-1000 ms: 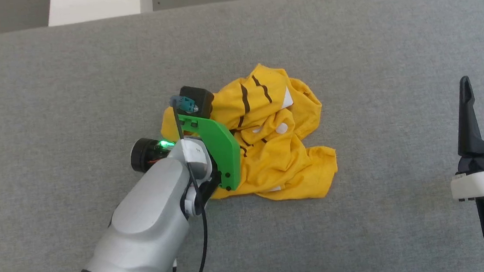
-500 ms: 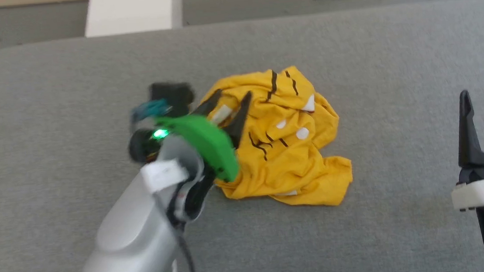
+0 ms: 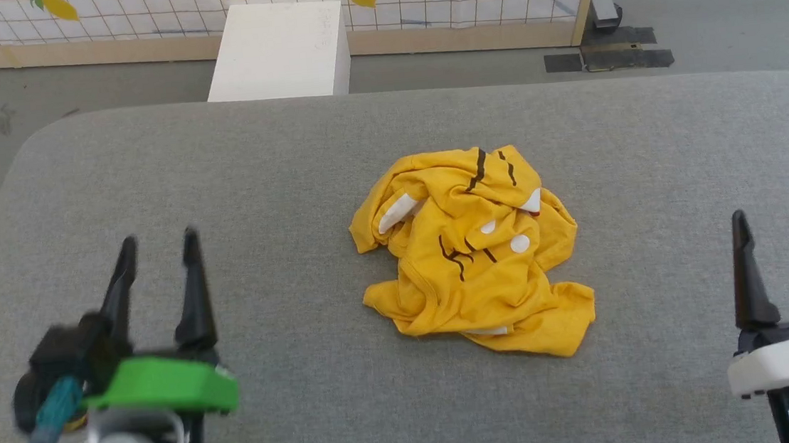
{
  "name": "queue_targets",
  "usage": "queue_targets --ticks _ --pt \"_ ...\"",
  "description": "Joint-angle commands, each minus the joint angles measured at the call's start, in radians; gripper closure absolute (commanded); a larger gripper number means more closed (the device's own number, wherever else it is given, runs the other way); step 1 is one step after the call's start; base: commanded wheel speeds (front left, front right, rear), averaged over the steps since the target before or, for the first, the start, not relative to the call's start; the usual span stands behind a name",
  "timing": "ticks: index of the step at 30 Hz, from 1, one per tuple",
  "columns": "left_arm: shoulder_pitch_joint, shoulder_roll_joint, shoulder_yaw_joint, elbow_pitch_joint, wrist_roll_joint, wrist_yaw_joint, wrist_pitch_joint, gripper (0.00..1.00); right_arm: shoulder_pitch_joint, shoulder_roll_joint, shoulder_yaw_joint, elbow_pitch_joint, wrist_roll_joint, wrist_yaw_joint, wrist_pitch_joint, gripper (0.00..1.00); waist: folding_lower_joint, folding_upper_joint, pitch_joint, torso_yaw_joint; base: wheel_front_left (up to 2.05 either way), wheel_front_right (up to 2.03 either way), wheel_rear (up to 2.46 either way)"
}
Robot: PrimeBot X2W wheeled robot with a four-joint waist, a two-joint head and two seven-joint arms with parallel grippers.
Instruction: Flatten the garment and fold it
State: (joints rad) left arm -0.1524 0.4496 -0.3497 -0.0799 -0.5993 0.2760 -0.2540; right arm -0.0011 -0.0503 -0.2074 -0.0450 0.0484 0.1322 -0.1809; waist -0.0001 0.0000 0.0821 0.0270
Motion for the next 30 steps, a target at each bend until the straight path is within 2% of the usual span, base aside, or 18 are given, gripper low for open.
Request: queue_targets --ticks 1,5,7,9,14,18,26,30 --pt "0.051 -0.008 0.029 -0.030 0.049 0.014 -0.007 0.00 0.015 0.000 0.008 0.002 0.008 -0.002 0.002 0.00 0.0001 0.0000 0.000 -0.003 0.00 0.00 0.00" --pt "0.170 -0.024 0.059 -0.058 0.161 0.006 -0.007 0.00 0.026 0.000 0.023 0.010 0.012 -0.002 0.001 0.00 0.0001 0.0000 -0.002 -0.010 0.00 0.00 0.00" --pt "0.201 -0.048 0.079 -0.059 0.179 -0.002 -0.007 0.00 0.028 0.000 0.027 0.013 0.013 -0.002 0.001 0.00 0.0001 0.0000 -0.003 -0.010 0.00 0.00 0.00" --pt "0.223 -0.091 0.108 -0.066 0.183 -0.021 -0.008 0.00 0.026 0.000 0.028 0.012 0.013 -0.002 0.006 0.00 0.0001 0.0000 -0.003 -0.006 0.00 0.00 0.00" --pt "0.225 -0.154 0.143 -0.055 0.212 -0.080 -0.008 0.00 -0.005 0.000 0.026 -0.007 -0.001 -0.002 0.047 0.00 0.0001 0.0000 0.003 0.012 0.00 0.00 0.00" --pt "0.214 -0.200 0.172 -0.033 0.243 -0.131 -0.008 0.00 -0.054 0.000 0.068 -0.026 -0.023 -0.002 0.181 0.00 0.0001 0.0000 0.020 0.035 0.00 0.00 0.00" --pt "0.192 -0.254 0.208 -0.003 0.283 -0.195 -0.008 0.00 -0.089 0.000 0.136 0.023 -0.029 -0.002 0.542 0.00 0.0001 0.0000 0.091 0.090 0.00 0.00 0.00" --pt "0.174 -0.281 0.223 0.015 0.299 -0.225 -0.008 0.00 -0.095 -0.008 0.143 0.048 -0.042 -0.002 0.663 0.00 0.0001 0.0000 0.125 0.119 0.00 0.00 0.00"
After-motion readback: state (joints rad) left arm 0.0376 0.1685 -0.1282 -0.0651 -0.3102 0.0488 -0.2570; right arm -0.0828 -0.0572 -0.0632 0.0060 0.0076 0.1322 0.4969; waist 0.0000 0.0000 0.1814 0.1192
